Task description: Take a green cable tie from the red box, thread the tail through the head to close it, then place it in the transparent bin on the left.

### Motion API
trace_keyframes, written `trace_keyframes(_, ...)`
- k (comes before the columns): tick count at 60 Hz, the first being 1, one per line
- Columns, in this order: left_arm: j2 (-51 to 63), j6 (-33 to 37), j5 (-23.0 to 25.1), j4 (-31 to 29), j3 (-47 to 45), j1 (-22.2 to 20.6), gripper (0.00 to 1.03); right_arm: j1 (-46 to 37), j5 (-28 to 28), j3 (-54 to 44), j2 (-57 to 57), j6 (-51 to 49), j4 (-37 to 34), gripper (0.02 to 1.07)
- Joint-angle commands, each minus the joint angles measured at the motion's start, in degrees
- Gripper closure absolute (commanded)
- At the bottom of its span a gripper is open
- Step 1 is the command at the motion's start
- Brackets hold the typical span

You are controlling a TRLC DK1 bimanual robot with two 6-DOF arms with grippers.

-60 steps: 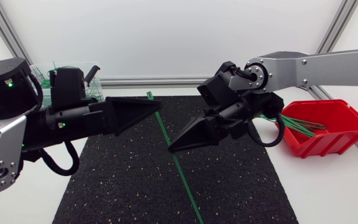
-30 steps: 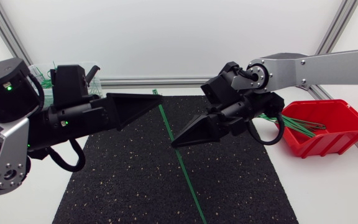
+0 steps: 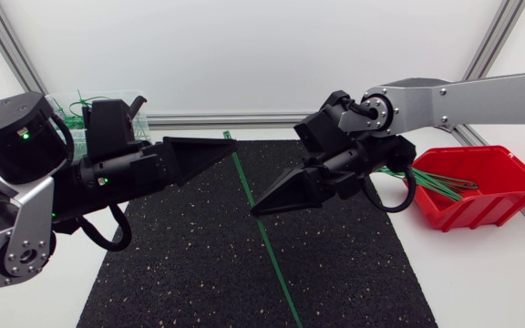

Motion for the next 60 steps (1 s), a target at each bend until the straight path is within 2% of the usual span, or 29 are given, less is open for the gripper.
trace_keyframes(1, 0.50, -1.52, 0.06, 1.13, -1.42, -0.34, 0.72, -0.54, -0.27, 0.75, 0.65, 0.80, 0.31, 1.01)
trace_keyframes(4, 0.67, -1.43, 0.06, 1.13, -1.42, -0.34, 0.73, -0.63, -0.27, 0.75, 0.65, 0.80, 0.40, 1.01)
trace_keyframes(8, 0.67, -1.52, 0.06, 1.13, -1.60, -0.34, 0.83, -0.71, -0.27, 0.75, 0.65, 0.80, 0.40, 1.01)
trace_keyframes(36, 1.03, -1.43, -0.12, 1.13, -1.68, -1.49, 0.84, -0.71, -0.27, 0.49, 0.29, 0.80, 0.66, 1.01)
trace_keyframes(39, 1.03, -1.43, -0.56, 1.22, -1.68, -1.49, 0.92, -0.80, -0.27, 0.40, 0.29, 0.80, 0.66, 1.01)
trace_keyframes(60, 1.20, -1.60, -1.35, 1.22, -1.68, -1.49, 0.93, -0.98, -0.27, -0.12, -0.32, 0.80, 0.93, 1.01)
